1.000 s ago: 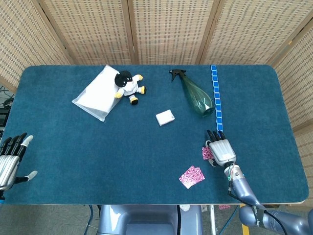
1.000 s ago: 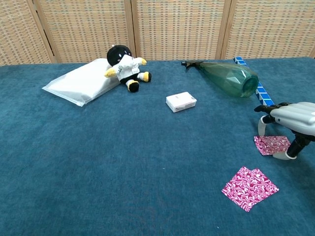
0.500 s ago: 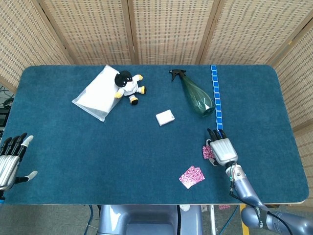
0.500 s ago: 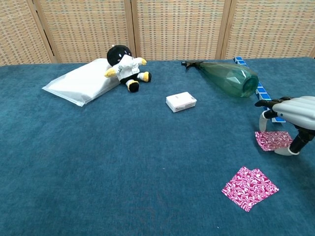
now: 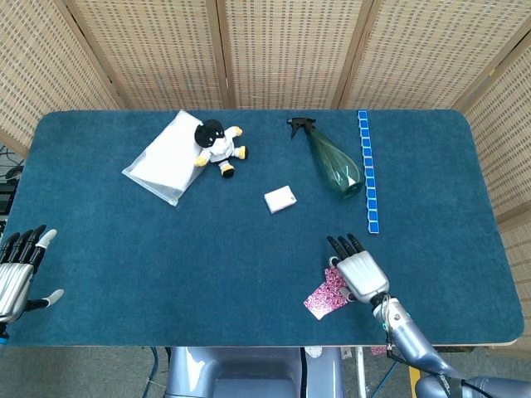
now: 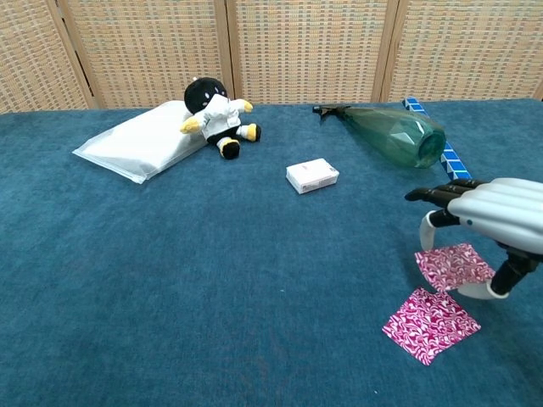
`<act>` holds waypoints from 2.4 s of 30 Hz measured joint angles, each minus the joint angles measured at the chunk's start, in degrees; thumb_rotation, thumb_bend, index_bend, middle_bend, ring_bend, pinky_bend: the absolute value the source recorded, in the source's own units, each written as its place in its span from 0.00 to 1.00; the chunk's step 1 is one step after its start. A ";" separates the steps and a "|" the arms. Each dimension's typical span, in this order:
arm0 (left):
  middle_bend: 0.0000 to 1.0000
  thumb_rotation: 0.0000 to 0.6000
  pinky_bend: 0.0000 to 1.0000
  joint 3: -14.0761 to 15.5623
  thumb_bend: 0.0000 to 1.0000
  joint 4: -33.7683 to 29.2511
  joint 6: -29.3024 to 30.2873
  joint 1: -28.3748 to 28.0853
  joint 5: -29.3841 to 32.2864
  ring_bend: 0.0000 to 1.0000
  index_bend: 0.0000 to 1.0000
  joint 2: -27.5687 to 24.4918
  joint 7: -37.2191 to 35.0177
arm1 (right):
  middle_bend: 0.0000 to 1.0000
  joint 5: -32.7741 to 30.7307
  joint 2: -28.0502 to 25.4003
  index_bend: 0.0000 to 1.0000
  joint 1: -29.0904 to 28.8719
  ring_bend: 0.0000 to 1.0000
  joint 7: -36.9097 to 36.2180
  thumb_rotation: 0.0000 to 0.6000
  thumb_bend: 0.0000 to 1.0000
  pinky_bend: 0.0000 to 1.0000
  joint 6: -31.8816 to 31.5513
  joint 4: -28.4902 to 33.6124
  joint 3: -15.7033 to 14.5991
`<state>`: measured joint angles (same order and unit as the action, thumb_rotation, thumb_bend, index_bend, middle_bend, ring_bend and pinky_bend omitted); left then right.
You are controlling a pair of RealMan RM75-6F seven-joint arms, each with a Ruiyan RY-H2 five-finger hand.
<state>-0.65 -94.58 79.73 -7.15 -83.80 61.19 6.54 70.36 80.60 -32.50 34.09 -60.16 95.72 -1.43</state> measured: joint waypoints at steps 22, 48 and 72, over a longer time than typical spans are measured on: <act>0.00 1.00 0.00 0.05 0.00 0.12 0.00 0.00 -0.14 0.00 0.00 -0.04 -0.20 | 0.00 0.96 4.29 0.55 1.60 0.00 9.43 1.00 0.31 0.00 -0.63 2.83 -3.01; 0.00 1.00 0.00 0.07 0.00 0.13 -0.01 -0.01 -0.17 0.00 0.00 -0.06 -0.24 | 0.00 0.25 4.28 0.36 1.67 0.00 10.95 1.00 0.26 0.00 -0.19 4.16 -2.78; 0.00 1.00 0.00 0.09 0.00 0.23 -0.12 -0.07 -0.27 0.00 0.00 -0.14 -0.73 | 0.00 4.32 -0.72 0.30 3.11 0.00 5.25 1.00 0.26 0.00 -4.99 9.84 -1.49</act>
<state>-0.56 -94.35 79.62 -7.22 -84.07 61.05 5.81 74.68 79.88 -29.40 39.33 -65.15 105.57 -2.93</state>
